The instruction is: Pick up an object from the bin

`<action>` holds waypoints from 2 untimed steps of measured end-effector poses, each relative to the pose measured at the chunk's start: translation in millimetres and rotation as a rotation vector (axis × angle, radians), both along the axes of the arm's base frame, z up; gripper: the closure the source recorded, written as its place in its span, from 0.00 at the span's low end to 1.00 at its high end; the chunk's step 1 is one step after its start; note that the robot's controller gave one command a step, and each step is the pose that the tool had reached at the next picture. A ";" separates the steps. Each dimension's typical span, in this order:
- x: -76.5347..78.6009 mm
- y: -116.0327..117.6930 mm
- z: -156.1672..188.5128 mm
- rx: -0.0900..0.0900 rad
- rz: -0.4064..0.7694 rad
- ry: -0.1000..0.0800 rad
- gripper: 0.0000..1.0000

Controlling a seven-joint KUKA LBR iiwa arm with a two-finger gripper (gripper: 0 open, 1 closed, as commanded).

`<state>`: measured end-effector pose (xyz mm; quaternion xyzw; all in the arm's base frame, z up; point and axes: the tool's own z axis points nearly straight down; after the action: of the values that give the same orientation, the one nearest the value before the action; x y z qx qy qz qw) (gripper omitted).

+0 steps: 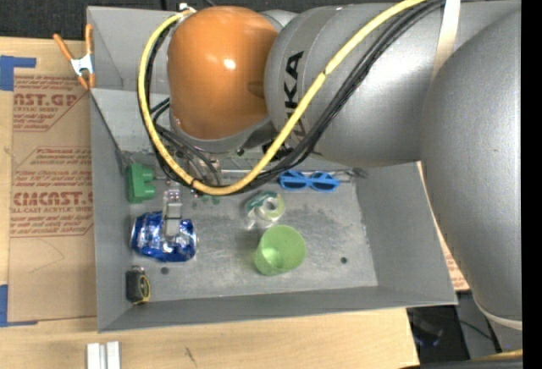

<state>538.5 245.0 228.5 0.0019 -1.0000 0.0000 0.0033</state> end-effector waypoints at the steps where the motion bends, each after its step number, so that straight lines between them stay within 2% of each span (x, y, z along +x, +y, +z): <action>1: -16.9 0.0 -148.5 -0.001 0.092 0.000 0.00; 2: -14.4 -0.2 -143.7 0.001 0.090 -0.006 1.00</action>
Offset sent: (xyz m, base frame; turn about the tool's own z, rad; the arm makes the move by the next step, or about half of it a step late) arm -0.0144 -0.0001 -0.1431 -0.0905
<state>524.1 244.8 84.8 0.0468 -0.9989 -0.0002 0.0003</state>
